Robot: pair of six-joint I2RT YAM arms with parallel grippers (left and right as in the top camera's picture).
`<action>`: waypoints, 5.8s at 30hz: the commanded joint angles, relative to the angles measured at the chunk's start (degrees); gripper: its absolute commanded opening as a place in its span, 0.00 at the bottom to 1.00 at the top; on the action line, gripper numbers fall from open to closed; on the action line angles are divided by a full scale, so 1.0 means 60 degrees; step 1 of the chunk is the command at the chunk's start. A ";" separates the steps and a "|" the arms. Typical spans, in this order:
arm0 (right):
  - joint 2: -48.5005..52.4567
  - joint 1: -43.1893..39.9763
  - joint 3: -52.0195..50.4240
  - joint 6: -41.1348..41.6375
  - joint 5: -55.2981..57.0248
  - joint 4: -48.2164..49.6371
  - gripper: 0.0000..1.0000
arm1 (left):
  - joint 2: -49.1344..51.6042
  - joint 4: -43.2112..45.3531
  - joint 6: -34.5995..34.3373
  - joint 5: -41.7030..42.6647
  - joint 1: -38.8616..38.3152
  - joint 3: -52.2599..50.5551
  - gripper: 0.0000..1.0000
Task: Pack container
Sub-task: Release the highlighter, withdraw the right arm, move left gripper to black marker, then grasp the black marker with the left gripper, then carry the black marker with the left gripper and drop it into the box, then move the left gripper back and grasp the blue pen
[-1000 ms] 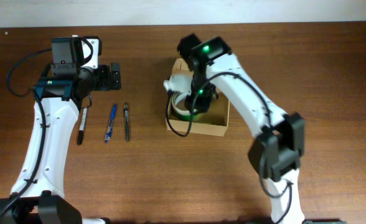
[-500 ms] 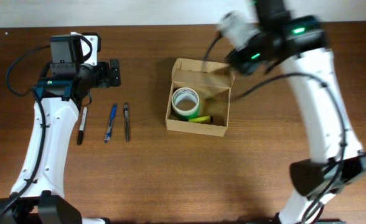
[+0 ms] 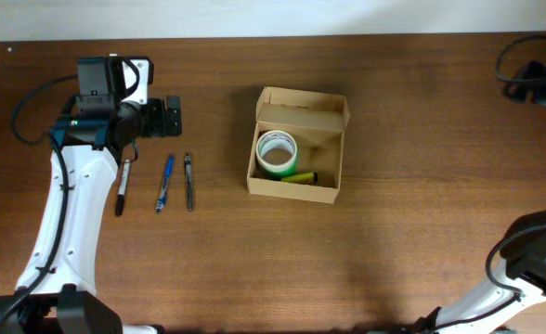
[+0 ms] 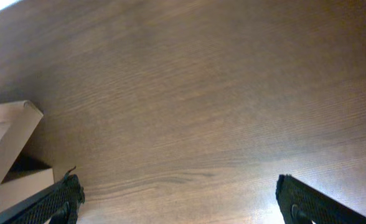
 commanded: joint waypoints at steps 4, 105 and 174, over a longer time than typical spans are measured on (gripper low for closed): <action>-0.0007 -0.0240 0.0000 0.0339 -0.0586 -0.0109 0.99 | 0.0084 -0.0936 0.0127 -0.0889 0.0040 0.0178 0.89; -0.0007 -0.0240 0.0000 0.0335 -0.0586 -0.0106 0.99 | 0.5883 -0.7898 0.8706 0.0852 -0.3614 1.1493 0.02; -0.0007 -0.0240 0.0000 0.0335 -0.0586 -0.0106 0.99 | 0.0226 -0.4058 0.1825 -0.1803 -0.0747 0.2466 0.63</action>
